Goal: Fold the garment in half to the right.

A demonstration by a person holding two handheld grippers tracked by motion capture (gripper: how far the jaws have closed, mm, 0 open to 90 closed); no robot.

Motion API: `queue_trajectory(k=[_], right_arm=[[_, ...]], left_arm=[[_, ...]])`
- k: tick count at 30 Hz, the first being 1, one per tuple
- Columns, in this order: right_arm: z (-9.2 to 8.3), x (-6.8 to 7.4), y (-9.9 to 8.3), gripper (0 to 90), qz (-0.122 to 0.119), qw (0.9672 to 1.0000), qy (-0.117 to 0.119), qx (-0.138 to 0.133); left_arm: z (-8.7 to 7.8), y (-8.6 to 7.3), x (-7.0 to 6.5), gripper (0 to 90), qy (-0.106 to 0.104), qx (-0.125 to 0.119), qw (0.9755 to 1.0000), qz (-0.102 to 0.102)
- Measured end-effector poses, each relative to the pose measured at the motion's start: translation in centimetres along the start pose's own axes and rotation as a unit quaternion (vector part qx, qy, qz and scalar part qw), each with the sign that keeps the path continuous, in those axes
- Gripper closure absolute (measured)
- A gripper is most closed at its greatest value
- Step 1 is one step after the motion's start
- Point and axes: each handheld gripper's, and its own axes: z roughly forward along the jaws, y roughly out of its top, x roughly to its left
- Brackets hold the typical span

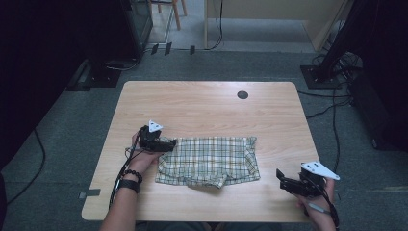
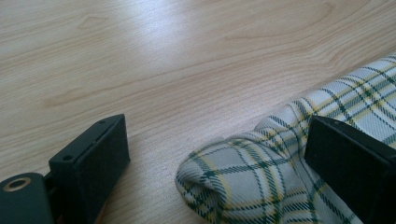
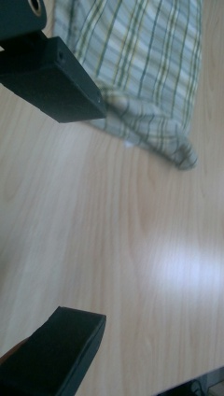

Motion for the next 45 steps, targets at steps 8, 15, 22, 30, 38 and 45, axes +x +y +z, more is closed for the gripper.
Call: queue_trajectory(k=[8, 15, 22, 30, 38, 45], right_arm=[[1.9, 4.6, 2.2, 4.4, -0.030, 0.9987, 0.041, -0.001], [3.2, 8.6, 3.3, 4.4, -0.055, 0.9957, 0.074, -0.001], [4.6, 13.0, 3.8, 4.2, -0.079, 0.9912, 0.106, 0.003], [5.4, 17.5, 4.1, 4.1, -0.103, 0.9842, 0.143, 0.007], [6.3, 22.6, 3.9, 3.0, -0.144, 0.9716, 0.187, 0.013], [7.3, 26.1, 3.3, 5.1, -0.168, 0.9651, 0.199, 0.026]], left_arm=[[0.0, 0.0, 0.0, 6.9, 0.001, 0.000, 1.0000, 0.001], [0.0, 0.0, 0.0, 7.0, 0.000, -0.001, 1.0000, 0.001], [0.0, 0.0, 0.0, 7.0, 0.001, -0.001, 1.0000, 0.000], [0.0, 0.0, 0.0, 6.9, 0.001, -0.001, 1.0000, 0.000], [0.0, 0.0, 0.0, 7.0, 0.000, 0.000, 1.0000, 0.000], [0.0, 0.0, 0.0, 7.0, 0.000, 0.001, 1.0000, 0.001]])
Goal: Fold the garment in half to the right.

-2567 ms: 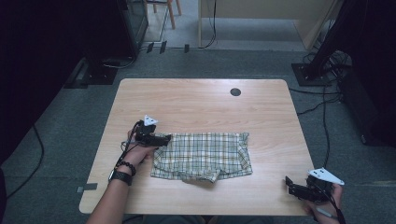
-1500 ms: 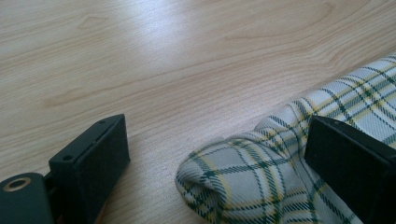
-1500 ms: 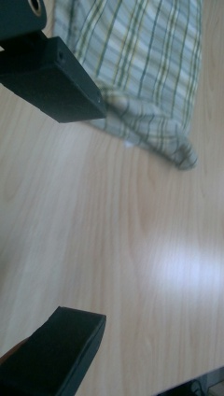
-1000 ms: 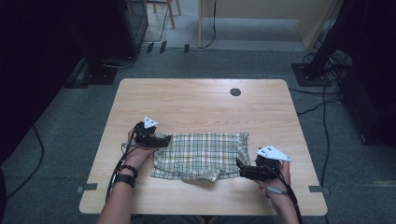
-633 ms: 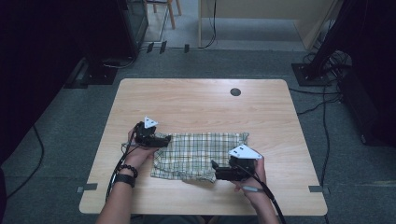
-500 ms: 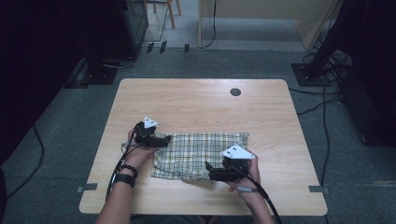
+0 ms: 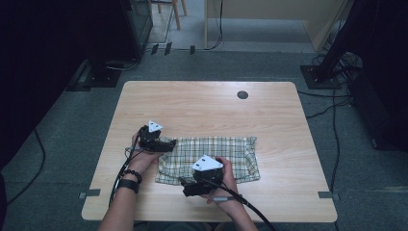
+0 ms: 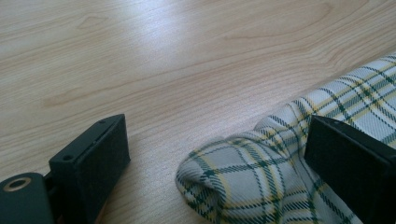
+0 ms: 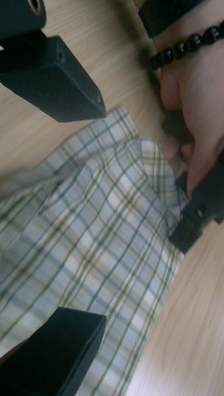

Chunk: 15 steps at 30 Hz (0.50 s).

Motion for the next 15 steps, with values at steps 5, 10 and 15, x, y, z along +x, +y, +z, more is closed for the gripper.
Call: queue_trajectory(k=[5, 10, 15], right_arm=[[2.2, 2.4, 0.2, 5.7, -0.004, 0.9999, 0.014, 0.007], [3.9, 4.2, 0.7, 7.3, -0.014, 0.9996, 0.019, 0.016], [5.9, 5.6, 0.8, 13.6, -0.031, 0.9990, 0.013, 0.031]], left_arm=[[0.0, 0.0, 0.0, 7.0, -0.001, -0.001, 1.0000, 0.001], [0.0, 0.0, 0.0, 7.0, -0.001, -0.001, 1.0000, 0.001], [0.0, 0.0, 0.1, 7.0, -0.004, -0.001, 1.0000, 0.000]])
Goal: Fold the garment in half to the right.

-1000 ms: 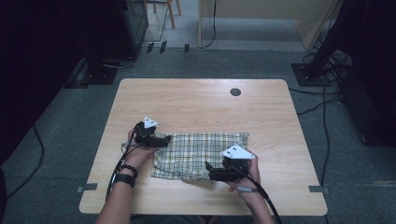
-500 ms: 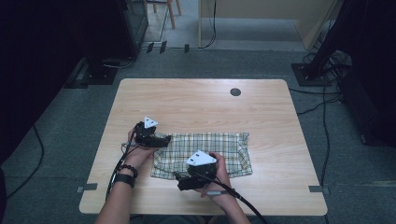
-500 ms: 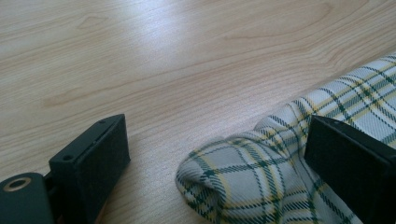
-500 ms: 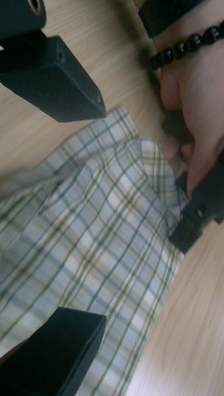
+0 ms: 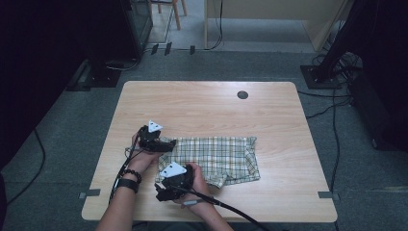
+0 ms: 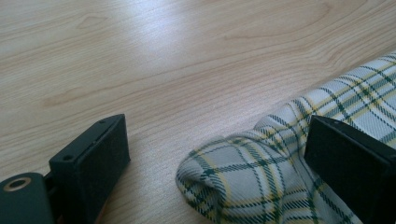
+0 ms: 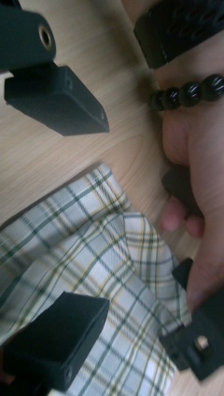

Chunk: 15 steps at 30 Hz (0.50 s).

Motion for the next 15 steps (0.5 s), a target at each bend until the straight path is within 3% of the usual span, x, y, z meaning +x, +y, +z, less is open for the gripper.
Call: queue_trajectory(k=[7, 10, 15], right_arm=[[2.2, 0.1, -0.2, 14.8, 0.016, 0.9994, -0.021, 0.020], [2.6, 0.3, -0.3, 18.7, 0.010, 0.9993, -0.028, 0.022], [2.5, 0.1, -0.6, 30.4, 0.021, 0.9989, -0.041, 0.004]], left_arm=[[0.0, 0.0, 0.0, 7.0, 0.000, -0.001, 1.0000, -0.001], [0.0, 0.0, 0.0, 7.0, 0.000, 0.001, 1.0000, 0.001], [-0.3, -0.3, -0.3, 8.4, -0.001, -0.002, 1.0000, 0.004]])
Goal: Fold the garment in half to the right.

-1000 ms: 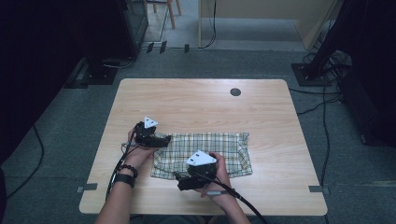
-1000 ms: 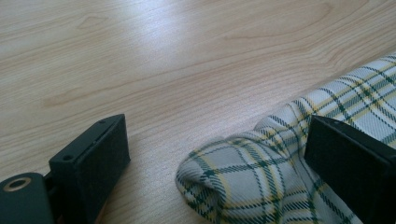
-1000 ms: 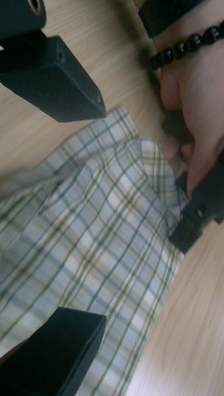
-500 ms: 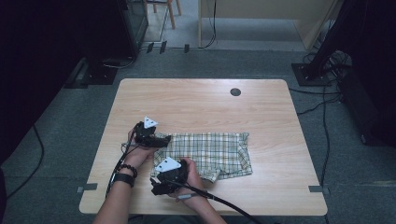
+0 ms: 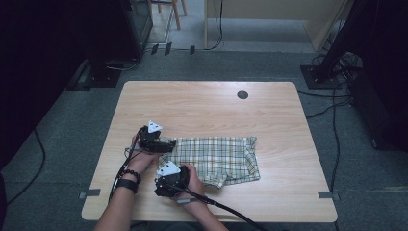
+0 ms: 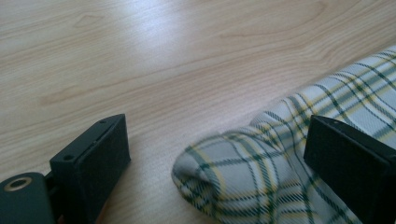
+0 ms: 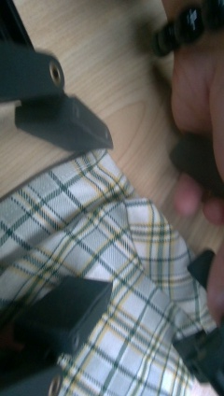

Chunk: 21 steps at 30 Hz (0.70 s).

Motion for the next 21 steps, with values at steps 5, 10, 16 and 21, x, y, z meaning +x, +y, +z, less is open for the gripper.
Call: queue_trajectory(k=[5, 10, 16, 21], right_arm=[[-0.3, 0.4, -0.2, 51.9, 0.005, 0.9998, -0.017, -0.010], [-0.4, 1.1, -0.2, 75.5, 0.004, 0.9987, -0.049, -0.014], [-0.4, 1.1, -0.2, 85.5, -0.001, 0.9982, -0.060, -0.012], [-1.2, 1.4, 0.5, 85.5, 0.007, 0.9986, -0.044, -0.029]], left_arm=[[-0.8, -0.6, -0.5, 30.0, -0.011, -0.018, 0.9998, 0.006], [-1.4, -1.1, -0.4, 65.2, -0.048, -0.029, 0.9982, -0.019], [-1.8, -1.0, 0.1, 77.3, -0.067, -0.019, 0.9972, -0.026], [-3.7, -0.5, 1.3, 77.2, -0.076, -0.038, 0.9934, -0.077]])
